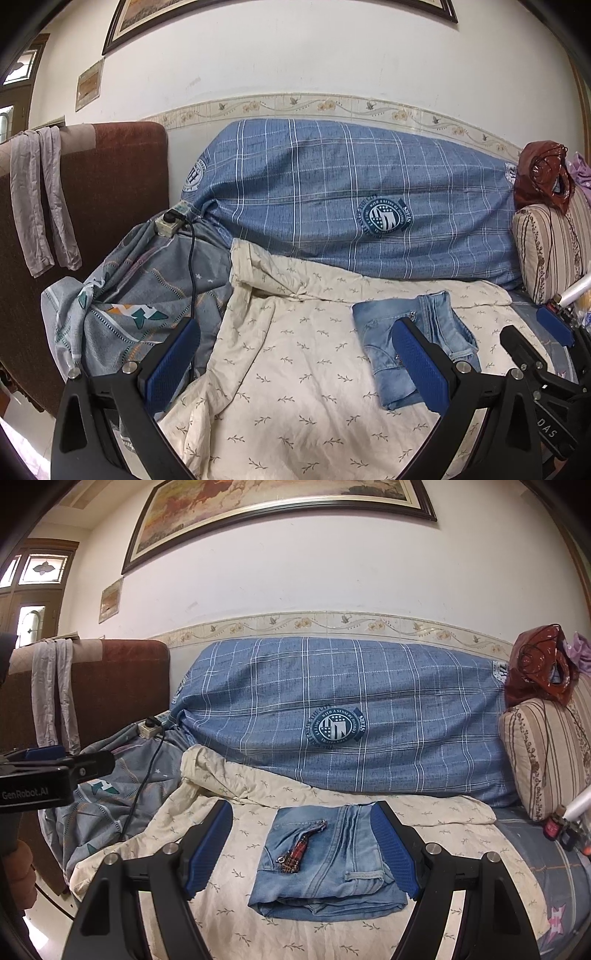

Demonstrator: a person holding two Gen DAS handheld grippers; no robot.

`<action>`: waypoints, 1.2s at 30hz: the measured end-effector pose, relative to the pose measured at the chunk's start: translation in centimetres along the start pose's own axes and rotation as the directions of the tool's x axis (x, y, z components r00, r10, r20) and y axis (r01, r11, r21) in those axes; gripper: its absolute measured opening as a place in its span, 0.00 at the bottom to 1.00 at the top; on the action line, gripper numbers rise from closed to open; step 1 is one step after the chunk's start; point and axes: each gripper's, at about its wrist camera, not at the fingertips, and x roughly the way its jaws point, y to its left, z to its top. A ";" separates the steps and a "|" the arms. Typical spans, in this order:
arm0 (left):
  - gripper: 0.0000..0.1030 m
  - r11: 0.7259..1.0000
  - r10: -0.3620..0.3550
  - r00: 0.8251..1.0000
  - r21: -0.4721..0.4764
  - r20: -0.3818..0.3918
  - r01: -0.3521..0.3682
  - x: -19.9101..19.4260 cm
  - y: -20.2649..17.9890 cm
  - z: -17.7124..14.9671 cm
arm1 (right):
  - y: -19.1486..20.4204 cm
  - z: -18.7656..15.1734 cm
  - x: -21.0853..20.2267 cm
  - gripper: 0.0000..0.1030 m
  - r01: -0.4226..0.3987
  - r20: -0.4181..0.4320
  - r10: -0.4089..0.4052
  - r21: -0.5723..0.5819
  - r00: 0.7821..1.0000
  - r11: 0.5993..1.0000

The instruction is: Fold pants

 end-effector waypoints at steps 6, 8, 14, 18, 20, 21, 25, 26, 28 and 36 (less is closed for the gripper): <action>1.00 1.000 0.022 0.999 0.012 -0.030 -0.022 1.2 0.3 -0.8 | 0.0 0.0 -0.4 0.77 0.005 0.004 -0.005 0.000 1.000 1.000; 1.00 0.999 0.032 0.998 0.017 -0.046 -0.031 1.7 0.4 -1.2 | 0.0 0.0 -0.5 0.77 0.008 0.006 -0.008 -0.001 1.000 1.000; 1.00 0.998 0.053 0.995 0.022 -0.085 -0.052 2.6 0.5 -1.9 | -0.1 0.0 -0.7 0.77 0.008 0.002 -0.008 0.001 1.000 1.000; 1.00 0.998 0.059 0.994 0.019 -0.088 -0.058 2.7 0.6 -2.0 | 0.0 0.0 -0.7 0.77 0.004 0.000 -0.004 -0.004 1.000 1.000; 1.00 0.998 0.061 0.994 0.017 -0.093 -0.059 2.9 0.6 -2.0 | 0.0 -0.1 -0.6 0.77 0.002 -0.003 -0.002 -0.004 1.000 1.000; 1.00 0.998 0.061 0.994 0.015 -0.095 -0.060 3.0 0.7 -2.0 | 0.0 -0.2 -0.6 0.77 0.002 -0.005 -0.002 -0.005 1.000 1.000; 1.00 0.998 0.061 0.992 0.011 -0.108 -0.061 3.2 0.7 -2.1 | 0.0 -0.4 -0.4 0.77 -0.001 -0.016 0.001 -0.007 1.000 1.000; 1.00 0.998 0.061 0.992 0.011 -0.111 -0.061 3.3 0.8 -2.1 | 0.1 -0.4 -0.3 0.77 -0.002 -0.018 0.002 -0.007 1.000 1.000; 1.00 0.998 0.064 0.992 0.009 -0.111 -0.064 3.3 0.8 -2.1 | 0.1 -0.4 -0.1 0.77 -0.007 -0.020 0.007 -0.007 1.000 1.000; 1.00 0.998 0.069 0.990 0.015 -0.119 -0.068 3.5 0.5 -2.1 | 0.1 -0.6 0.2 0.77 -0.016 -0.020 0.016 0.000 1.000 1.000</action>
